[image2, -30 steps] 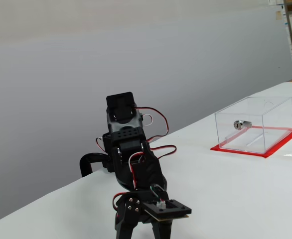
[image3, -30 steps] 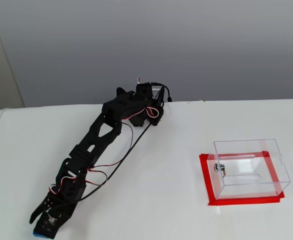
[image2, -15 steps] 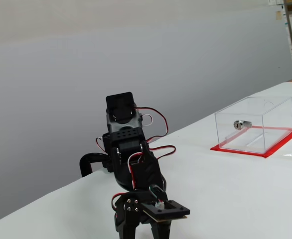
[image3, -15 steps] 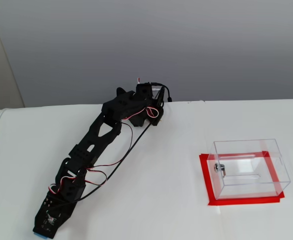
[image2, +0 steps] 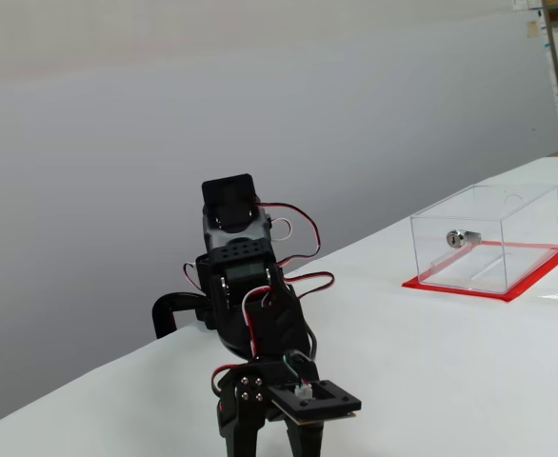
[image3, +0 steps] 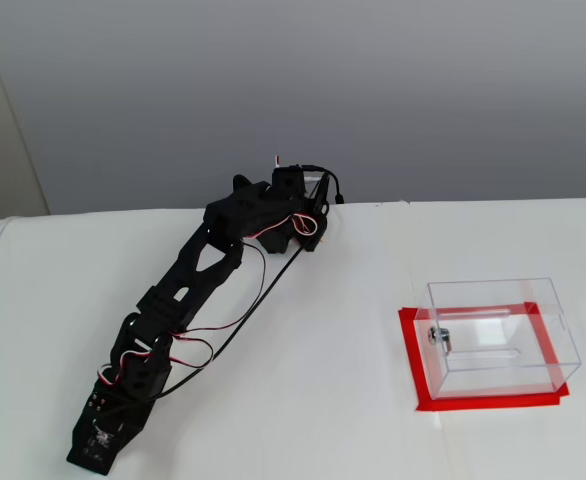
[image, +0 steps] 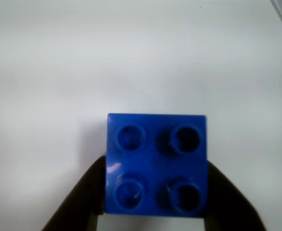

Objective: Pick the blue lego brick and place it into the transparent box

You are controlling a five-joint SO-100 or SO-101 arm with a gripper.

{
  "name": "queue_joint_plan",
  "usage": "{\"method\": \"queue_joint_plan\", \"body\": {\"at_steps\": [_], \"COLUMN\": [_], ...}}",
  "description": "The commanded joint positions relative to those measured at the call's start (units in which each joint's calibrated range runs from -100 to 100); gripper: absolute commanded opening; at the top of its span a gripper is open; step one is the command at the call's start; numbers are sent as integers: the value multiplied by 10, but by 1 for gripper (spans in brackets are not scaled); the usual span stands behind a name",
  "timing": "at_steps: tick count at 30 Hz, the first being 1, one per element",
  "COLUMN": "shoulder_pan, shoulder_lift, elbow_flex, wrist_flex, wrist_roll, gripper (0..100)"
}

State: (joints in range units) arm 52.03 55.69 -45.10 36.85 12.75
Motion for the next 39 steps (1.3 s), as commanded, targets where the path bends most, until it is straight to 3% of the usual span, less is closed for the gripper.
{"method": "queue_joint_plan", "body": {"at_steps": [1,25,39], "shoulder_pan": [-8,-148,-421], "shoulder_lift": [-91,-477,-618], "elbow_flex": [-18,-17,-16], "wrist_flex": [14,244,336], "wrist_roll": [1,0,-2], "gripper": [8,8,8]}}
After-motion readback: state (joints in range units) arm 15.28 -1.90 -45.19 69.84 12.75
